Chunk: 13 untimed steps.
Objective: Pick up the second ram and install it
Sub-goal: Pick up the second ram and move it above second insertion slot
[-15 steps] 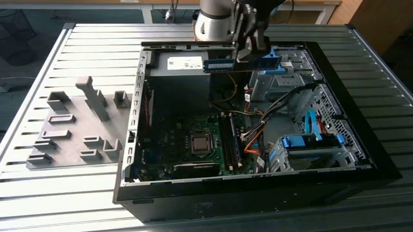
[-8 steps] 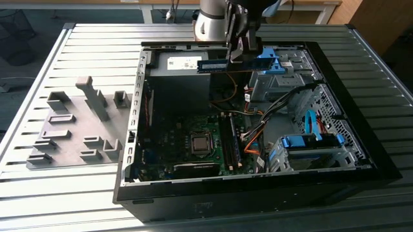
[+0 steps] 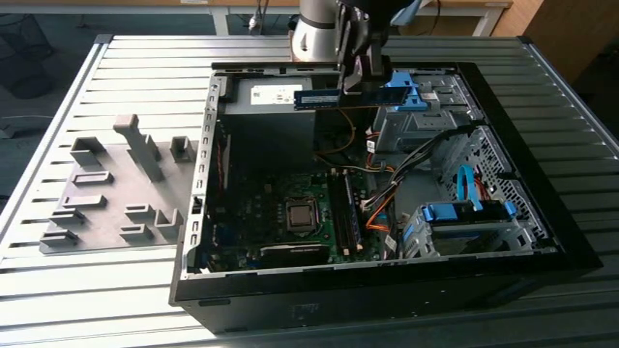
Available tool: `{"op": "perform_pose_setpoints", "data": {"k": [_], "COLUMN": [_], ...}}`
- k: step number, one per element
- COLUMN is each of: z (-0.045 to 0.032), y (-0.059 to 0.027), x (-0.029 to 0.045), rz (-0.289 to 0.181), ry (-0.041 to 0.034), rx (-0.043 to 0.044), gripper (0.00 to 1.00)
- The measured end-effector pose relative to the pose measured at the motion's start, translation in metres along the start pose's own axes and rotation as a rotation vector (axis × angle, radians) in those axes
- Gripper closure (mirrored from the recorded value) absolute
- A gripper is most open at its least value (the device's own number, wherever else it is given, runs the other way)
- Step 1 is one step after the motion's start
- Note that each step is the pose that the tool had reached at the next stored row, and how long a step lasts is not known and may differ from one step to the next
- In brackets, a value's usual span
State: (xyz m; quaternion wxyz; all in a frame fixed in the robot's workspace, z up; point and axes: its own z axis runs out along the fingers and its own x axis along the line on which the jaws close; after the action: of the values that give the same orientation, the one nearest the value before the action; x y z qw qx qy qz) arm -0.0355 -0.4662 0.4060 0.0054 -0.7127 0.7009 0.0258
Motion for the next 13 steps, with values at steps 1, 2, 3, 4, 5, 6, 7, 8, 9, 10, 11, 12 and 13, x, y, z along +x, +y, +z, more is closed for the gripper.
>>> {"op": "perform_pose_setpoints", "data": {"k": [1,2,3,4,5,6,7,8,9,10,11,12,13], "z": [0.0000,0.0000,0.0000,0.0000,0.0000,0.0000,0.0000,0.0000,0.0001,0.0001,0.0001,0.0001,0.0001], "y": [0.0002,0.0003,0.0005,0.0007,0.0008,0.0010,0.0014,0.0016,0.0018,0.0026,0.0032,0.0034,0.0039], "x": [0.0000,0.0000,0.0000,0.0000,0.0000,0.0000,0.0000,0.0000,0.0000,0.0000,-0.0001,-0.0001,-0.0001], "rz": [0.000,0.000,0.000,0.000,0.000,0.000,0.000,0.000,0.000,0.000,0.000,0.000,0.000], "ry": [0.0000,0.0000,0.0000,0.0001,0.0000,0.0000,0.0000,0.0000,0.0000,0.0001,0.0000,0.0000,0.0001], "rx": [0.0000,0.0001,0.0000,0.0000,0.0000,0.0000,0.0000,0.0000,0.0000,0.0000,0.0000,0.0000,0.0000], "gripper": [0.86,0.86,0.86,0.86,0.86,0.86,0.86,0.86,0.86,0.86,0.86,0.86,0.86]}}
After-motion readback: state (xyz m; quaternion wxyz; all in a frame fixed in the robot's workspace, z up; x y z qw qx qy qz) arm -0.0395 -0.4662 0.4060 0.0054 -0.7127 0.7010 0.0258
